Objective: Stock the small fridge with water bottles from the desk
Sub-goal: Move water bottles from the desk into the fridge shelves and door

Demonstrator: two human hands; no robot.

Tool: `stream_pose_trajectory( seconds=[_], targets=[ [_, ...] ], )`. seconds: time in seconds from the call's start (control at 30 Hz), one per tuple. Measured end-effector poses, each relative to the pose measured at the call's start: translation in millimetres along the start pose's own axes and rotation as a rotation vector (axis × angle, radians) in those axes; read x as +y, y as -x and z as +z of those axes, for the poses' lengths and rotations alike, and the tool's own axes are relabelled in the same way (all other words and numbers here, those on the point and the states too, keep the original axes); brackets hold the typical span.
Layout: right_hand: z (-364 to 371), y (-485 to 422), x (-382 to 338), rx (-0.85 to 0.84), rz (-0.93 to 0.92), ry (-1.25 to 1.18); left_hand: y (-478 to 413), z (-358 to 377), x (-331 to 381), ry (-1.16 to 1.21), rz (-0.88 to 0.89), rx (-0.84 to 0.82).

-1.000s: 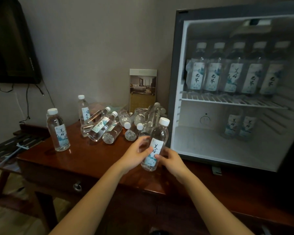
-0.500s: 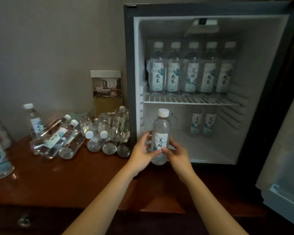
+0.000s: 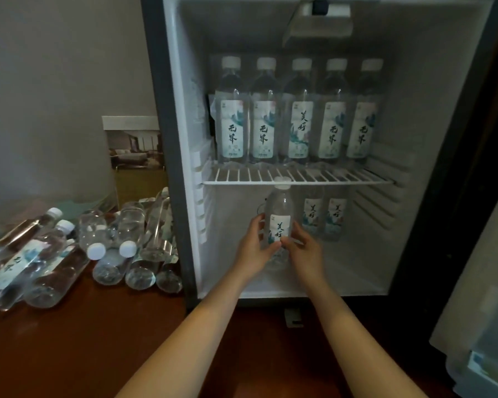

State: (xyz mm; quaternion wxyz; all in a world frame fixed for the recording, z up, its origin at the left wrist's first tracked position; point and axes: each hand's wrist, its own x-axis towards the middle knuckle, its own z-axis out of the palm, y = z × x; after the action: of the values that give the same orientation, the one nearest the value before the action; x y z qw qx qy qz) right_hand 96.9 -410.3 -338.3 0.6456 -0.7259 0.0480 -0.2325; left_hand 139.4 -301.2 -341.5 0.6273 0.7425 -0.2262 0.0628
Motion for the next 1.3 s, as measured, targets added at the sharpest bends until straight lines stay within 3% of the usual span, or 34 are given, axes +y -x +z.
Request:
stream_pose_trajectory(
  seconds=[0.47,0.8,1.13,1.3],
  targets=[
    [-2,-59,18,0.272,0.056,0.251,-60,28,-21,-0.064,0.011,0.043],
    [-2,-66,14,0.276,0.017,0.317,-72,33,-29,-0.088,0.038,0.053],
    [0,-52,15,0.269,0.006,0.291,-53,26,-37,-0.121,-0.198,0.073],
    [7,-25,-1,0.179,-0.039,0.329,-11,5,-9,-0.18,-0.161,0.09]
  ],
)
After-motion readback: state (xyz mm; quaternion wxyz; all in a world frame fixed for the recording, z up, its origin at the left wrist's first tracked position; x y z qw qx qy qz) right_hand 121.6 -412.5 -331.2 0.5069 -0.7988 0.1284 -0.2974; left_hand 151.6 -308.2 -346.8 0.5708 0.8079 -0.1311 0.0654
